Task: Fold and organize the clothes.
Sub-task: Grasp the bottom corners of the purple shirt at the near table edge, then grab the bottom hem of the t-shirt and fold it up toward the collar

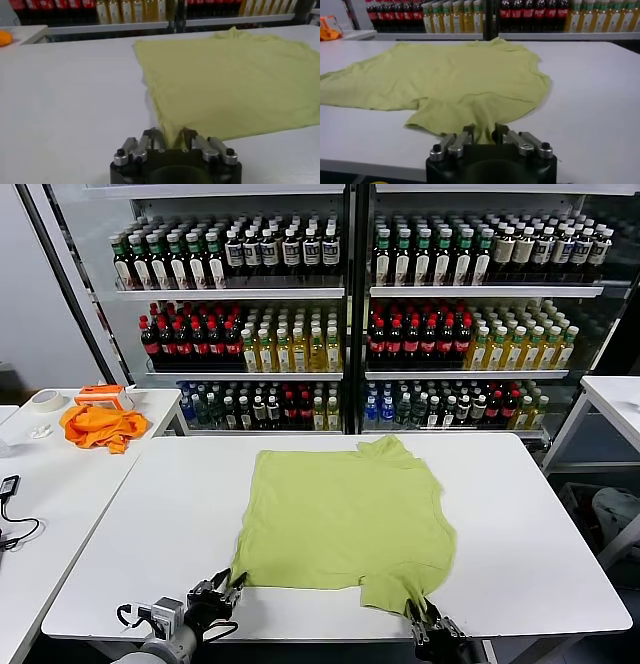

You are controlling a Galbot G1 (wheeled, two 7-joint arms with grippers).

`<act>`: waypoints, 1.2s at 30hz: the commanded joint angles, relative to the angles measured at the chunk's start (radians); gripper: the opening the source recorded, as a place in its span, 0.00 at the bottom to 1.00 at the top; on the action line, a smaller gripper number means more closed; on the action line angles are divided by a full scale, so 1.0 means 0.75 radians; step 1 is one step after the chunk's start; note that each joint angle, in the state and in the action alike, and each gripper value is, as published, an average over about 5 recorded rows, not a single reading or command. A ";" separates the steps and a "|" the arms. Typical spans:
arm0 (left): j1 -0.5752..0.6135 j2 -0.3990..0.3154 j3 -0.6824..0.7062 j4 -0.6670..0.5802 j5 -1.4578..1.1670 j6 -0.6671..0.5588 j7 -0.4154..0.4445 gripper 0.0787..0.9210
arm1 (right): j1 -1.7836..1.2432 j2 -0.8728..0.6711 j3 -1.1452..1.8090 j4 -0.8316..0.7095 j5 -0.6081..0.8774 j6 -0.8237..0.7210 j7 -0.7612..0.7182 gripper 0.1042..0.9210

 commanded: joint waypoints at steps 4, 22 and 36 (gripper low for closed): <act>0.005 0.045 -0.041 -0.087 -0.145 -0.037 -0.007 0.05 | -0.028 -0.050 0.083 0.126 0.055 0.001 -0.036 0.00; 0.392 0.146 -0.234 -0.396 -0.239 0.011 -0.025 0.00 | -0.381 -0.112 0.225 0.437 0.102 -0.080 -0.044 0.00; -0.029 0.291 -0.235 -0.176 -0.449 -0.036 0.016 0.00 | 0.111 -0.159 0.268 0.310 0.390 -0.315 0.023 0.00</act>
